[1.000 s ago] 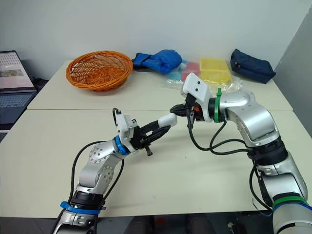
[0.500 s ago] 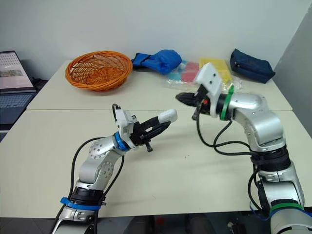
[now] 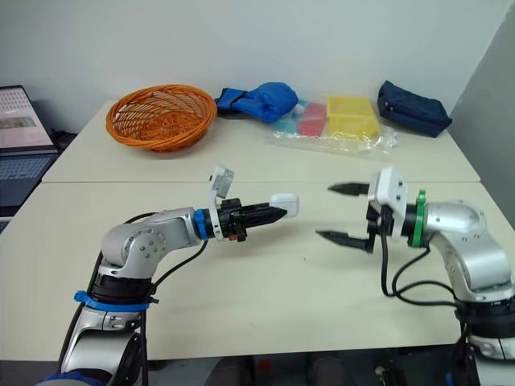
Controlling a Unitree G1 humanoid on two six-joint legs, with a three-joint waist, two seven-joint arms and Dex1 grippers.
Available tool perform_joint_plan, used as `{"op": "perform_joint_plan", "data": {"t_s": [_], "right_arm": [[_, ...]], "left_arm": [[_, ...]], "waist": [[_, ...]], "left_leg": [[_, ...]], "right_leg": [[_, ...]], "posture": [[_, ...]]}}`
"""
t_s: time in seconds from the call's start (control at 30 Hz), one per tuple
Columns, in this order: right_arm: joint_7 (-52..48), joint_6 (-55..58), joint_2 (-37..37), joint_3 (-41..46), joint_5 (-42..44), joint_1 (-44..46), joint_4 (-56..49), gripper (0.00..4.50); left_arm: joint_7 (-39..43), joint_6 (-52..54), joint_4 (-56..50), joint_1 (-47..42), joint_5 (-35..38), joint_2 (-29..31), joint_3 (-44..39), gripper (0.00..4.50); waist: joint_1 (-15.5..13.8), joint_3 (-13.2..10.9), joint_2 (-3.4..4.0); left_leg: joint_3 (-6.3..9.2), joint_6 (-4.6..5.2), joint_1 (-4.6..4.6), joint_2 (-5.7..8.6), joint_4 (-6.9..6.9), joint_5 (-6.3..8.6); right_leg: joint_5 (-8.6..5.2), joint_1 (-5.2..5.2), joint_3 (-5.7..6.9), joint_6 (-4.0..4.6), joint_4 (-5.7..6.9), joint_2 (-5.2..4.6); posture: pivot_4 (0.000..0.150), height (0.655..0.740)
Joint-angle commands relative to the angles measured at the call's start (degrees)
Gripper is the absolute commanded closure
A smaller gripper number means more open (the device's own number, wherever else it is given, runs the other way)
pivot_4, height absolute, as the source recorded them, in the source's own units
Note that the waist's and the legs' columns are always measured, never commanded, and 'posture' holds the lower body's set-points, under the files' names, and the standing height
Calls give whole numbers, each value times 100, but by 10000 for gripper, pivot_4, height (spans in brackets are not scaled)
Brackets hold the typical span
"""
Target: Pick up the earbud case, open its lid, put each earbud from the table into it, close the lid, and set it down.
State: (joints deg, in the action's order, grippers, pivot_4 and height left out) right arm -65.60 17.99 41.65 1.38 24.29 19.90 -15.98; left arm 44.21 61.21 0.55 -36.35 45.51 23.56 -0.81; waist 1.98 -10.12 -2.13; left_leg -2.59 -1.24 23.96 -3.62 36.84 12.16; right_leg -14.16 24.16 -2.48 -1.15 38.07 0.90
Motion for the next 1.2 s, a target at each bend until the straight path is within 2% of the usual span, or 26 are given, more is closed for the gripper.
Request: {"op": "perform_joint_plan", "data": {"t_s": [0.03, 0.1, 0.17, 0.27, 0.57, 0.77, 0.93, 0.97, 1.03, 1.13, 1.2], "right_arm": [[42, -282, -42, 9, -22, -6, -130, 319], [233, -414, -156, -179, -247, -147, -206, 319], [279, -503, -182, -305, -358, -263, -289, 319], [333, -828, -210, -437, -593, -468, -218, 319], [414, -1028, -175, -406, -742, -514, 5, 319], [458, -1018, -210, -459, -752, -342, 151, 0], [418, -1145, -269, -541, -807, -185, 432, 0], [390, -1208, -262, -533, -822, -157, 532, 0], [330, -1326, -217, -494, -832, -130, 689, 0], [233, -1542, -64, -338, -808, -138, 941, 0], [200, -1608, -1, -254, -751, -131, 1051, 0]], "left_arm": [[-291, 778, 96, -153, 356, -55, -275, 37564], [-1004, 1364, 391, -257, 512, -452, -710, 37564], [-1363, 1751, 466, -296, 587, -682, -934, 37564], [-1958, 2152, 780, -177, 226, -876, -1016, 37564], [-2317, 2433, 965, 25, -119, -971, -1053, 37564], [-2382, 2574, 865, -29, -153, -927, -1324, 17882], [-2300, 2737, 445, 127, -88, -513, -1542, 2086], [-2126, 2651, 263, 258, -83, -139, -1552, 435], [-1609, 2178, -106, 544, -139, 573, -1400, 435], [-294, 258, -564, 1122, -656, 1606, -953, 435], [39, -482, -385, 1211, -819, 1776, -1062, 435]], "waist": [[21, -1, 1], [18, -1, 1], [-16, -1, 1], [-28, 0, 1], [-11, 0, 1], [-10, 0, 1], [2, 1, 1], [19, 0, 1], [102, -2, -3], [125, -4, -2], [69, -5, -2]], "left_leg": [[1, 0, -2, 0, 0, 0], [4, 0, -6, 1, 6, 0], [16, 0, -6, 2, 12, -1], [20, -1, -5, 4, 10, -1], [29, -2, -12, 6, 8, -1], [30, -2, -15, 7, 9, -1], [31, -2, -23, 7, 12, -2], [30, -3, -26, 8, 11, -2], [30, -3, -42, 5, 8, -2], [41, -4, -70, 2, -14, -1], [41, -7, -70, 3, -16, -3]], "right_leg": [[0, 0, -3, 0, 3, 0], [1, -4, 0, 0, 9, 0], [1, -9, 9, 0, 10, 0], [1, -10, 9, 1, 7, 0], [1, -10, 2, 1, 12, 0], [2, -10, 0, 3, 19, 1], [0, -9, -4, 6, 37, 1], [-3, -8, -3, 10, 44, 1], [-10, -6, -13, 23, 63, 4], [-29, -6, -17, 54, 89, 2], [-46, -9, -8, 82, 90, -1]], "posture": [[1500, 7400], [1500, 7400], [1500, 7400], [1500, 7400], [1500, 7400], [1500, 7400], [1500, 7400], [1500, 7400], [1500, 7400], [1500, 7400], [1500, 7400]]}}
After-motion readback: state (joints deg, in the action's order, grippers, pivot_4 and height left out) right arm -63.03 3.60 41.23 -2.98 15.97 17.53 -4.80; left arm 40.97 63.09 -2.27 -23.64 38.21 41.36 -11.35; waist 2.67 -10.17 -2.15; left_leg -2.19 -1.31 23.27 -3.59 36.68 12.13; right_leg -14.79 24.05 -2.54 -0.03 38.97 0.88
